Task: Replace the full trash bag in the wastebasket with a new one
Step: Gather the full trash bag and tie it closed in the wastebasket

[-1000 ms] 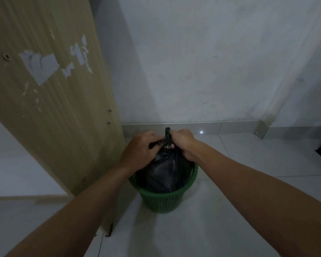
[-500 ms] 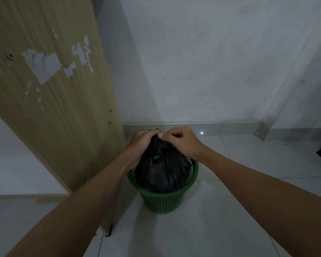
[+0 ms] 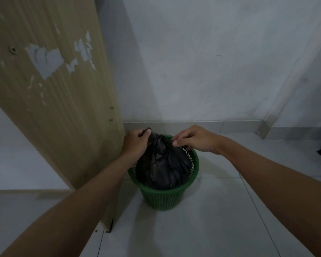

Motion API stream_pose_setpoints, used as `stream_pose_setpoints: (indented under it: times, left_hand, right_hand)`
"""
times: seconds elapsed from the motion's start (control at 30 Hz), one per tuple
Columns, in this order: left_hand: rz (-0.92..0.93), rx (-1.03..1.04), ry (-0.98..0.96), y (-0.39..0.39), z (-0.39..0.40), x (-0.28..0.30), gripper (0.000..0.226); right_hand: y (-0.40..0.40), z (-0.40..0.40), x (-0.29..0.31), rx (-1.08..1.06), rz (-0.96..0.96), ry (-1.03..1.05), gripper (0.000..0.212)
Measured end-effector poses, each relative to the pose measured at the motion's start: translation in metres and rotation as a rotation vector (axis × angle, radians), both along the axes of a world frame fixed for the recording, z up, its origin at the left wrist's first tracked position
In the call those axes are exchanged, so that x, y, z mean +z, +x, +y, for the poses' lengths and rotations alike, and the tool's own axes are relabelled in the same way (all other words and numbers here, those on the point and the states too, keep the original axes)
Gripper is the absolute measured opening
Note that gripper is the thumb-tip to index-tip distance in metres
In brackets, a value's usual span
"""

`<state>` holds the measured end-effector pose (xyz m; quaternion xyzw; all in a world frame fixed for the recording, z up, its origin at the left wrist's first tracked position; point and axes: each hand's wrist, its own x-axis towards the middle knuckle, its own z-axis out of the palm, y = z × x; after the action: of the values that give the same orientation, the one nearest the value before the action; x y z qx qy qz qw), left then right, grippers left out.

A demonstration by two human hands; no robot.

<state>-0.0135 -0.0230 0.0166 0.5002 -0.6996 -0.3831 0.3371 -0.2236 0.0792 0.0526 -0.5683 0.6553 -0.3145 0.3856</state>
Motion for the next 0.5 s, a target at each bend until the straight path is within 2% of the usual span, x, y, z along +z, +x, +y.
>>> stream_pose_setpoints:
  times: [0.07,0.17,0.27,0.33,0.5]
  left_hand:
    - [-0.208,0.029,-0.113,0.009,0.002,-0.006,0.053]
    - [-0.455,0.042,-0.277,0.024,0.004,-0.015,0.049]
    - [-0.563,0.037,-0.349,0.029,0.007,-0.017,0.044]
    - [-0.52,0.033,-0.34,0.027,0.01,-0.01,0.05]
    - [-0.153,-0.152,-0.237,0.016,0.008,0.006,0.04]
  right_hand:
    - [-0.006,0.005,-0.006,0.058,0.122,0.034,0.013]
    - [-0.016,0.01,-0.014,0.116,0.249,0.107,0.023]
    - [-0.022,0.011,-0.01,0.131,0.339,0.154,0.012]
    - [-0.024,0.009,-0.001,0.123,0.377,0.166,0.007]
    - [-0.021,0.007,0.024,0.103,0.332,0.192,0.014]
